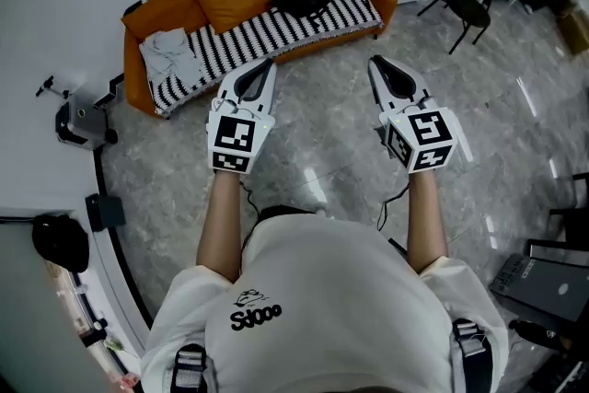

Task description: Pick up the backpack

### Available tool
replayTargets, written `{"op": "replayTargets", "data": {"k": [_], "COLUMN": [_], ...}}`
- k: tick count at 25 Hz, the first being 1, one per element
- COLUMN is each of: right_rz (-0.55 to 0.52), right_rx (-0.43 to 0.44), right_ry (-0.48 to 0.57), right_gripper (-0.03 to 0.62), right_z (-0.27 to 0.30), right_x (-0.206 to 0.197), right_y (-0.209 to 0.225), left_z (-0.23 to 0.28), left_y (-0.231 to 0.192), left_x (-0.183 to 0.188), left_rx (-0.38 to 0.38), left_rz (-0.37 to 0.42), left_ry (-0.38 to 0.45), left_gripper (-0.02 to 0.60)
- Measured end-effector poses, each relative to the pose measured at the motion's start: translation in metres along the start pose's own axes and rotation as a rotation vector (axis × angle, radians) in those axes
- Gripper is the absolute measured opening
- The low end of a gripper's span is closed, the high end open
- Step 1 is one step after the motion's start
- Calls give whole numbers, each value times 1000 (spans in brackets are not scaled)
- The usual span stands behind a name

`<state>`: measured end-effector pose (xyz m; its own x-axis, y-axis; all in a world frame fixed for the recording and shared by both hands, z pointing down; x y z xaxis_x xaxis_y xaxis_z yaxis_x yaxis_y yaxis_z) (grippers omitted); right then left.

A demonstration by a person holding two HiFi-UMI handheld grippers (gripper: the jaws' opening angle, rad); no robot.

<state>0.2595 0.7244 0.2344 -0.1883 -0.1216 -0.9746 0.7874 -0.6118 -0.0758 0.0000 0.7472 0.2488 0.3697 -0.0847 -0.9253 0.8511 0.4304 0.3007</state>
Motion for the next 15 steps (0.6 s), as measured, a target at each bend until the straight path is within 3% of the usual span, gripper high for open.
{"op": "replayTargets", "data": {"k": [15], "right_rz": [35], "right_rx": [-9], "right_ry": [-28], "right_gripper": [51], "right_z": [13], "right_x": [-20], "right_y": [50], "left_z": [51], "left_y": [17], "left_x": [1], "left_rx": [-15], "left_rz": [-11], "left_ry": [-16], "left_gripper": [23]}}
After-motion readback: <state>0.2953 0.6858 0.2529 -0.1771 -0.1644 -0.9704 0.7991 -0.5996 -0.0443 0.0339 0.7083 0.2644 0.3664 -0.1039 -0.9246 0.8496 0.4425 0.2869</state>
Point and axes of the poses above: the fingertips, and each gripper's own axes: z forward along the fingers, y to its right, x out of its top, the point moved 9 cm from there along -z, backward along the fingers, and after that the axes turned 5 degrees about -y, right-handed, at the moved point
